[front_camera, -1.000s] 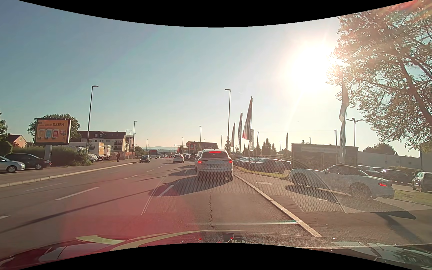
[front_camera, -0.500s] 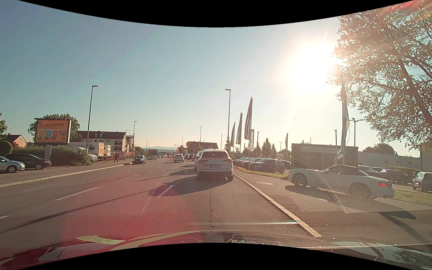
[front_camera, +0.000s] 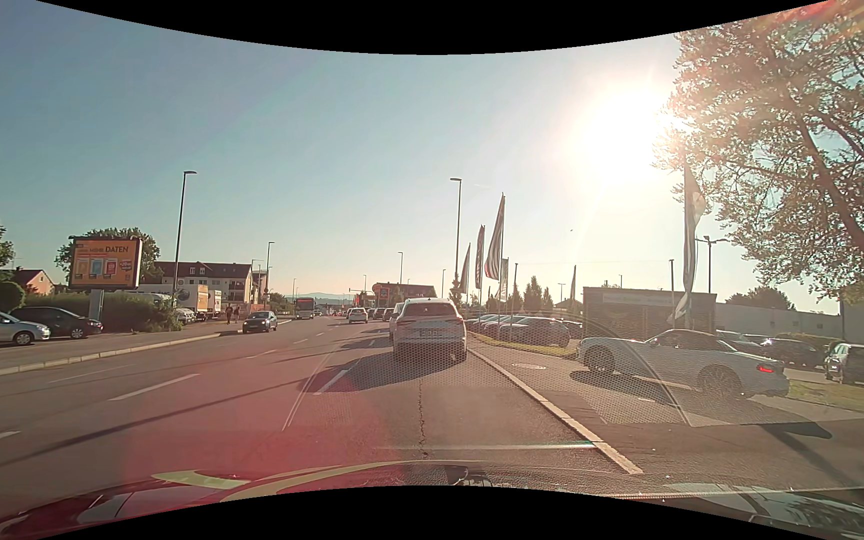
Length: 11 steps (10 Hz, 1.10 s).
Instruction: Follow the waypoints while adhering to traffic rules and regulations
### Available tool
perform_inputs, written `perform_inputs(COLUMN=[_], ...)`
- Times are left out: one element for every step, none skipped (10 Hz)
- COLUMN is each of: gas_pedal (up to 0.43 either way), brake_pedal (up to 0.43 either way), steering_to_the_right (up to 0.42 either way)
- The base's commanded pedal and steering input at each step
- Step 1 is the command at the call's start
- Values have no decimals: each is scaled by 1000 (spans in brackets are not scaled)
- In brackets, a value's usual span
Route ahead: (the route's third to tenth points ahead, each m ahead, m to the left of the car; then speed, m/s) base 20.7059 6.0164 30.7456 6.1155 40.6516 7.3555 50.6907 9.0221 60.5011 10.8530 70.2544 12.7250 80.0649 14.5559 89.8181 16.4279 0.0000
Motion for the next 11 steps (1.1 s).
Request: perform_inputs(gas_pedal=[0, 0, 0, 0, 0, 0, 0, 0, 0, 0, 0], brake_pedal=[238, 226, 195, 183, 183, 177, 152, 128, 110, 79, 49], steering_to_the_right=[-15, -15, -15, -15, -15, -15, -15, -15, -15, -15, -15])
